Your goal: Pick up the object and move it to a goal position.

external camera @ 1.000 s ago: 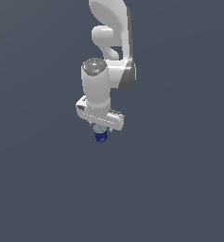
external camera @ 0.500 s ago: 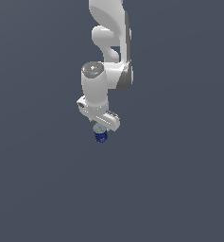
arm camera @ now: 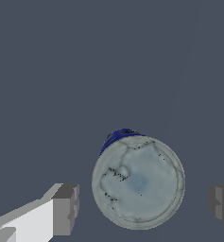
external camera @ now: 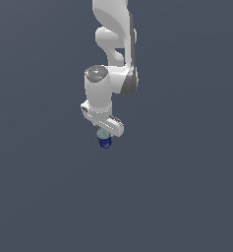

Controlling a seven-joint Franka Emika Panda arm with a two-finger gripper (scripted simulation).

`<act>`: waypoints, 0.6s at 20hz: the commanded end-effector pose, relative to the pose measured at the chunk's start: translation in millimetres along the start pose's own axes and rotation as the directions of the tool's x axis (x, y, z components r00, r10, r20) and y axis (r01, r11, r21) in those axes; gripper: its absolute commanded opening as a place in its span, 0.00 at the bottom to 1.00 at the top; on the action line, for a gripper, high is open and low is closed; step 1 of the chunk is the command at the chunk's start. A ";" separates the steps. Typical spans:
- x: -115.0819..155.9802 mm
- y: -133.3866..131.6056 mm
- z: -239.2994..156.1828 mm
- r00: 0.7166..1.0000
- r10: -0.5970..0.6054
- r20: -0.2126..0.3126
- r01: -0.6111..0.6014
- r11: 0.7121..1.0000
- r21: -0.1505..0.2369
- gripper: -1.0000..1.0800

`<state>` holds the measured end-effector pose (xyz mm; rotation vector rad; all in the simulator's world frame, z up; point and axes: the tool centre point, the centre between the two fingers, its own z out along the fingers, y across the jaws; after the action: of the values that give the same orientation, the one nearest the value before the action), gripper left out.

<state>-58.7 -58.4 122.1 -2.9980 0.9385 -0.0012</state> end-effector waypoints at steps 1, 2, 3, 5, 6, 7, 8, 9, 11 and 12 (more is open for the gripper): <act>-0.4 0.2 5.7 1.000 0.000 0.001 0.000 1.000 0.000 0.96; -0.5 0.5 9.4 1.000 0.001 0.001 -0.001 1.000 -0.001 0.96; -0.6 0.7 13.7 1.000 0.002 0.001 -0.002 1.000 -0.001 0.96; -1.1 1.0 24.1 1.000 0.003 0.001 -0.003 1.000 -0.001 0.96; -1.2 1.2 29.2 1.000 0.003 0.001 -0.003 1.000 -0.001 0.96; -1.5 1.1 33.7 1.000 0.003 0.001 -0.003 1.000 -0.001 0.96; -1.3 1.4 37.6 1.000 0.004 0.001 -0.004 1.000 -0.001 0.96; -1.4 1.2 40.9 1.000 0.004 0.001 -0.004 1.000 -0.001 0.96; -1.1 1.1 45.5 1.000 0.005 0.001 -0.005 1.000 -0.001 0.96; -0.9 1.0 46.9 1.000 0.005 0.001 -0.005 1.000 -0.001 0.96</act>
<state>-60.6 -58.6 78.2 -2.9965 0.9458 0.0020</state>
